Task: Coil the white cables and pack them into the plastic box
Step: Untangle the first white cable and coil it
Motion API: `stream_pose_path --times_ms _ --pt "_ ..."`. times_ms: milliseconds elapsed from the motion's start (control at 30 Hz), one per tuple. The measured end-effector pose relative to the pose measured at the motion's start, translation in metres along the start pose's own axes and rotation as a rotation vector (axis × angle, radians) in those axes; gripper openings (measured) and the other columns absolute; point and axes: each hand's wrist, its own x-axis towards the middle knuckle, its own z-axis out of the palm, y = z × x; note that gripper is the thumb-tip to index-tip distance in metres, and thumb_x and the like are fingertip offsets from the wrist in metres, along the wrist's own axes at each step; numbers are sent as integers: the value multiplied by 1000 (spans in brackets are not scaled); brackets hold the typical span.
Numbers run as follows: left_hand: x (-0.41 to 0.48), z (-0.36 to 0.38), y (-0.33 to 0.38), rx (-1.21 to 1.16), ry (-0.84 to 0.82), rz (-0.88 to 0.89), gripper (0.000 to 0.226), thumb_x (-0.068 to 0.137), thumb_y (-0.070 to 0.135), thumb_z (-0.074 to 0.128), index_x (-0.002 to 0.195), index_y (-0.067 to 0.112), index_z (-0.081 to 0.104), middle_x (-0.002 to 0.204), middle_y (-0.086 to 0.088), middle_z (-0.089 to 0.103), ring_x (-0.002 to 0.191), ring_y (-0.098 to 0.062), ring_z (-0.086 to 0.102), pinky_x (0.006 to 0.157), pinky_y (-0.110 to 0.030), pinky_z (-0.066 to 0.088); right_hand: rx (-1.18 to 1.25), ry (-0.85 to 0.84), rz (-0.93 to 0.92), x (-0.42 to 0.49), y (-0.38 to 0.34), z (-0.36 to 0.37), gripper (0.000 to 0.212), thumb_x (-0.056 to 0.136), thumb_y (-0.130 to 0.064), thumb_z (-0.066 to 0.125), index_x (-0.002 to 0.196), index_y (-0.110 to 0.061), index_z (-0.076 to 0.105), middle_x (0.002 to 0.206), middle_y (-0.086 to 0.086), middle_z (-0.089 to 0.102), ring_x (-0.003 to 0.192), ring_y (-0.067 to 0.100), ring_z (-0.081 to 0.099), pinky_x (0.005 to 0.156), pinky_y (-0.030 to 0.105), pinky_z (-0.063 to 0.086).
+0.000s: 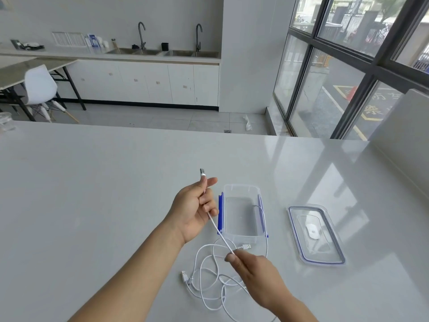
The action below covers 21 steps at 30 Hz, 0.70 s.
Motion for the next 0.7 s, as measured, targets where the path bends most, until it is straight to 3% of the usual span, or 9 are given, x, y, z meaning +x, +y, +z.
stream_pose_path --times_ms 100,200,333,433,500,600,700 --pt "-6 -1 1 45 -65 -17 30 102 34 46 98 8 60 52 2 33 40 -14 36 46 -28 42 79 -53 23 19 9 -10 45 99 -58 43 95 -17 62 63 -5 49 61 13 48 65 34 44" --pt "-16 -4 3 145 -194 -93 32 101 31 45 88 5 59 54 -10 54 44 -26 56 54 -36 55 297 -91 133 39 8 -38 32 99 -39 57 81 -14 67 62 -4 44 49 11 39 50 27 35" --pt "-23 -8 1 517 -325 -185 38 104 32 43 91 0 60 83 -30 73 75 -40 73 66 -40 57 93 55 59 65 -12 -85 32 87 -36 72 66 -17 58 55 -5 47 53 20 50 55 31 40" --pt "-25 -3 -6 837 -277 -194 42 105 33 42 96 -1 63 93 -25 77 88 -40 74 71 -41 57 92 108 -18 69 -46 -113 32 89 -35 70 70 -12 61 55 -5 47 56 20 49 58 31 39" --pt "-24 2 -12 921 -223 -167 43 104 35 44 96 -1 65 91 -21 78 90 -37 74 78 -45 58 37 125 -73 63 -71 -119 31 91 -35 67 69 -15 60 55 -6 48 53 16 45 57 30 38" --pt "-19 3 -14 790 -90 -61 47 104 35 45 101 -7 66 92 -22 77 91 -37 74 85 -46 58 -49 225 -100 48 -89 -109 24 93 -39 63 75 -23 63 56 -6 53 54 11 48 55 31 39" --pt "-18 5 -12 356 -77 -82 47 105 27 42 112 -16 60 102 -31 72 89 -38 73 85 -46 60 119 325 -100 33 -84 -84 17 95 -36 59 83 -25 64 52 -5 55 51 10 49 55 33 43"
